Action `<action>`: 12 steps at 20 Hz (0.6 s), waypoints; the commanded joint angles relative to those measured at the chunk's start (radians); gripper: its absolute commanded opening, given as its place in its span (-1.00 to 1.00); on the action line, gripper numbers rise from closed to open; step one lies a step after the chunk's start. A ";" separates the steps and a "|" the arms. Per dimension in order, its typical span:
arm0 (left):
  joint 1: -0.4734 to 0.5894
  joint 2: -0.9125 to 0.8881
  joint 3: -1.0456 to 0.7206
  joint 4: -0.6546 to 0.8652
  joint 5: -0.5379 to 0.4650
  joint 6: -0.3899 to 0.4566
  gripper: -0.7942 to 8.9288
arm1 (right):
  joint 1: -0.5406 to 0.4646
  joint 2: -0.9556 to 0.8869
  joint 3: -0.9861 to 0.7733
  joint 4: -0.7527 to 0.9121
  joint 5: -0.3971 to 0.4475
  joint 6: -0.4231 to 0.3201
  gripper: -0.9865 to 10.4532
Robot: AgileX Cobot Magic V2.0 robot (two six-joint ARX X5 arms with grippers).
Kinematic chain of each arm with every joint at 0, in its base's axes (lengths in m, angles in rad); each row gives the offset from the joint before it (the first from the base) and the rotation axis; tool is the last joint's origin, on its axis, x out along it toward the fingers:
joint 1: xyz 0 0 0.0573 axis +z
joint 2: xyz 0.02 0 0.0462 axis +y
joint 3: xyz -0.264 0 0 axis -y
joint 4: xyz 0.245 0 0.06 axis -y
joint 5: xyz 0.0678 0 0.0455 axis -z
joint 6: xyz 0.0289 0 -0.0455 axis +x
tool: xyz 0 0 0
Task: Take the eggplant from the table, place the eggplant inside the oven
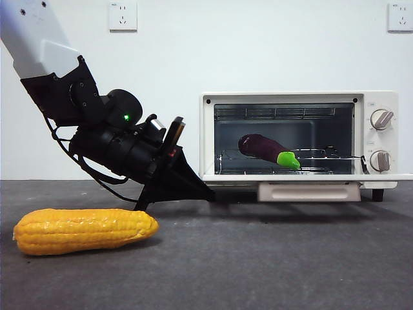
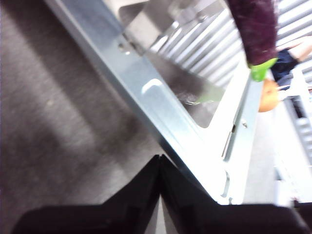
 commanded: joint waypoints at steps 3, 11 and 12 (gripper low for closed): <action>0.006 0.013 -0.002 0.092 0.064 -0.071 -0.85 | 0.001 -0.004 0.003 -0.026 0.005 0.011 -0.85; 0.007 0.012 -0.002 0.208 0.091 -0.167 -0.85 | 0.001 -0.004 0.003 -0.026 0.024 0.010 -0.85; 0.007 0.012 -0.002 0.226 0.096 -0.180 -0.85 | 0.001 -0.004 0.002 -0.026 0.024 0.010 -0.85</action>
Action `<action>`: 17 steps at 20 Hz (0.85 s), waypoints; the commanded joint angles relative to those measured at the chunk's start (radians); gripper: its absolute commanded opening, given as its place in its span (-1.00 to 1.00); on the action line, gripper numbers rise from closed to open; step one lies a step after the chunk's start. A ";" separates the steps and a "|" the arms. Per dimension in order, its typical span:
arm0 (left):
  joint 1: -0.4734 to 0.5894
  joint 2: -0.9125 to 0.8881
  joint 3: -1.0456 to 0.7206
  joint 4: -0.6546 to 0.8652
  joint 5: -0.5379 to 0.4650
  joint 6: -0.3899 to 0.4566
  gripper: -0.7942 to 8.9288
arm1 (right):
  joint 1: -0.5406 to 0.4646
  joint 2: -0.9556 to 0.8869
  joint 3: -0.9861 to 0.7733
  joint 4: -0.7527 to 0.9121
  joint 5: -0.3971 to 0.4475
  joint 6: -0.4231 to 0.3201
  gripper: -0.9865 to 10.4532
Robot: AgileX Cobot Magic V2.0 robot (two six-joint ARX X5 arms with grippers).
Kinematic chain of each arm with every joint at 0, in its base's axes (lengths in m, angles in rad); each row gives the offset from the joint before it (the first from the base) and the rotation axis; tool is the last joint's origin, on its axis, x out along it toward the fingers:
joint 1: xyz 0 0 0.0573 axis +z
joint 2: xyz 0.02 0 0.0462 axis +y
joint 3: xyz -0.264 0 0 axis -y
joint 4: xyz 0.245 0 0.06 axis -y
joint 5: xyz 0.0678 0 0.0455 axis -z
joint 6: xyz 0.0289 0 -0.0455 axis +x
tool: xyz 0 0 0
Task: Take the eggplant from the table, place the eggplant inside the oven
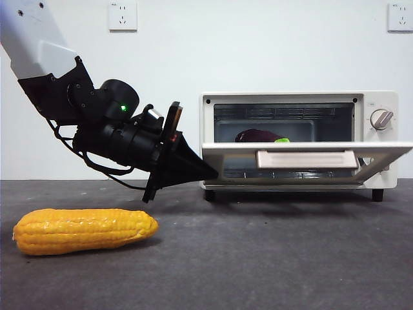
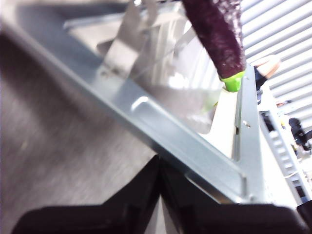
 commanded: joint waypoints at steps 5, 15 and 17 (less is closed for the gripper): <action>-0.002 0.010 0.000 0.127 0.025 -0.113 -0.85 | 0.001 -0.004 0.002 -0.026 0.002 0.010 -0.85; 0.010 0.010 0.017 0.290 0.024 -0.240 -0.85 | 0.001 -0.004 0.001 -0.026 0.002 0.010 -0.85; 0.014 0.010 0.031 0.296 0.023 -0.246 -0.85 | 0.001 -0.004 0.001 -0.026 0.002 0.010 -0.85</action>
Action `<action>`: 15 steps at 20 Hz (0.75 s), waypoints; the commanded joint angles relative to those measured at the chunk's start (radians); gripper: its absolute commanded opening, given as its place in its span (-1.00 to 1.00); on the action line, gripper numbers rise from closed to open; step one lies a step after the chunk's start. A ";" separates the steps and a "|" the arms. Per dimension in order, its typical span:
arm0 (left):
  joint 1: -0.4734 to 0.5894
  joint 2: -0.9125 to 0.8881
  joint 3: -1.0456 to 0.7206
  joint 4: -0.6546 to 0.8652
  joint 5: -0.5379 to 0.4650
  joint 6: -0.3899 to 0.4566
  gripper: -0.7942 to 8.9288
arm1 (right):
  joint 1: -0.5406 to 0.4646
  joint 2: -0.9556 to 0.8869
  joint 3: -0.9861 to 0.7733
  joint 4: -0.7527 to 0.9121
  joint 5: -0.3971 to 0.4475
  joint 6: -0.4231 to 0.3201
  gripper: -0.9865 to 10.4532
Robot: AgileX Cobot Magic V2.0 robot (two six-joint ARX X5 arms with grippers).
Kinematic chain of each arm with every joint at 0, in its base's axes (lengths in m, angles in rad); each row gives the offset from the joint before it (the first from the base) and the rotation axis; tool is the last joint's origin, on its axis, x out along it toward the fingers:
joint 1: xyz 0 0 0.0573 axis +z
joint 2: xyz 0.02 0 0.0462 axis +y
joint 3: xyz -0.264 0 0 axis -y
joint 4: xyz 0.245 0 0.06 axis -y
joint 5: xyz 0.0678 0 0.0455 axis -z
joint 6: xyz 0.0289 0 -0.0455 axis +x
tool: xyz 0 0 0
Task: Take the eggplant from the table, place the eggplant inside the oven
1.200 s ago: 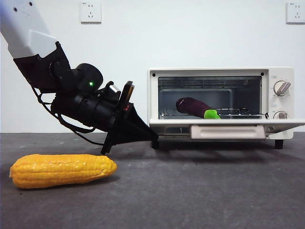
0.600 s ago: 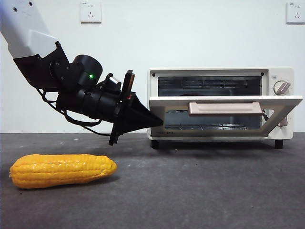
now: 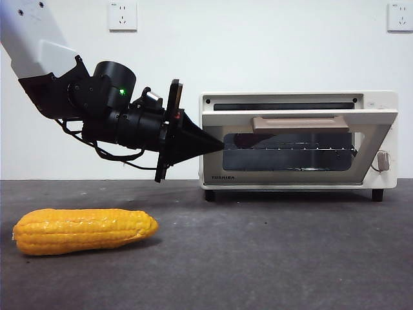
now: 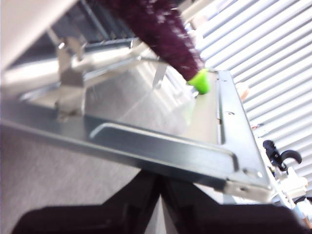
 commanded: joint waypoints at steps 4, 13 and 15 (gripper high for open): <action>0.015 0.010 0.052 0.022 -0.002 -0.040 -0.85 | 0.001 -0.004 0.001 -0.026 0.001 0.010 -0.85; 0.021 0.010 0.152 0.011 -0.056 -0.046 -0.85 | 0.001 -0.004 0.001 -0.026 0.001 0.011 -0.85; 0.022 0.010 0.168 0.012 -0.060 -0.046 -0.85 | 0.001 -0.004 0.001 -0.026 0.001 0.011 -0.85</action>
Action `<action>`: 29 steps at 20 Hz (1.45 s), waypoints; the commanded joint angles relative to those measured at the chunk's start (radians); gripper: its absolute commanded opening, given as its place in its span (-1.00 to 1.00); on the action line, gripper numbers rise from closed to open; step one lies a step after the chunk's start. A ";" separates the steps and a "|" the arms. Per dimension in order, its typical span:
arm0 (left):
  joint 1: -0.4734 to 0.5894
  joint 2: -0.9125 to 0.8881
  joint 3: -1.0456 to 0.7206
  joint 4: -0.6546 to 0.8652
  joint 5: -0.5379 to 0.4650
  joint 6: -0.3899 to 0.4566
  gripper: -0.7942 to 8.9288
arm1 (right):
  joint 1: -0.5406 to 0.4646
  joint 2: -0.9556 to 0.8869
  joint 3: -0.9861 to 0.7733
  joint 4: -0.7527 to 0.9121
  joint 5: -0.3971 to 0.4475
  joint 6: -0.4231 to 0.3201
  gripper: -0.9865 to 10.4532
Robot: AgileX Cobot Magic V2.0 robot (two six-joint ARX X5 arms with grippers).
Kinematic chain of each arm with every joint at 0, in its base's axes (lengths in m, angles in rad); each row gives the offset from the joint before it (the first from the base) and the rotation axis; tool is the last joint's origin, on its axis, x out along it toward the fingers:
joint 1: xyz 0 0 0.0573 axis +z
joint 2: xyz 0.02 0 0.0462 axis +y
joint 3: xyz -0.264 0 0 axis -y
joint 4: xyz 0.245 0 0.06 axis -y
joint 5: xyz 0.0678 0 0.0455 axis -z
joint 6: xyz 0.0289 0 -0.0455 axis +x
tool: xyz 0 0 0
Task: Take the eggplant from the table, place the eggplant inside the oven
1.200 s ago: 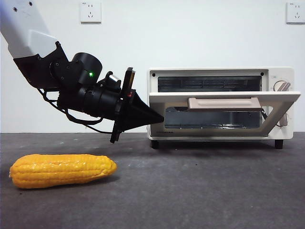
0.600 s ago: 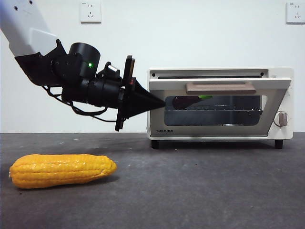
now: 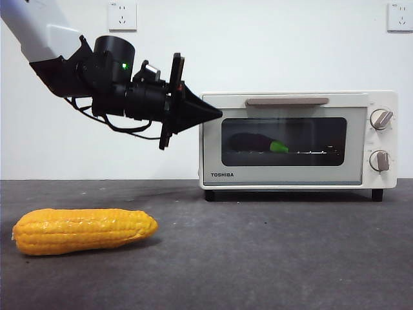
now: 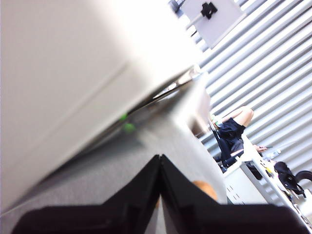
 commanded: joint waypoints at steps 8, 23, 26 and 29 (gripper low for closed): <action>0.008 0.010 0.046 -0.002 0.035 -0.011 -0.85 | 0.001 -0.004 0.001 -0.026 0.001 0.010 -0.85; 0.005 -0.145 0.063 -0.148 0.134 0.018 -0.85 | 0.001 -0.004 0.001 -0.026 0.001 0.010 -0.85; 0.000 -0.237 0.063 -0.266 0.119 0.105 -0.85 | 0.001 -0.004 0.001 -0.026 0.001 0.010 -0.85; -0.009 -0.350 0.063 -0.459 0.045 0.247 -0.85 | 0.001 -0.004 0.001 -0.026 0.001 0.010 -0.85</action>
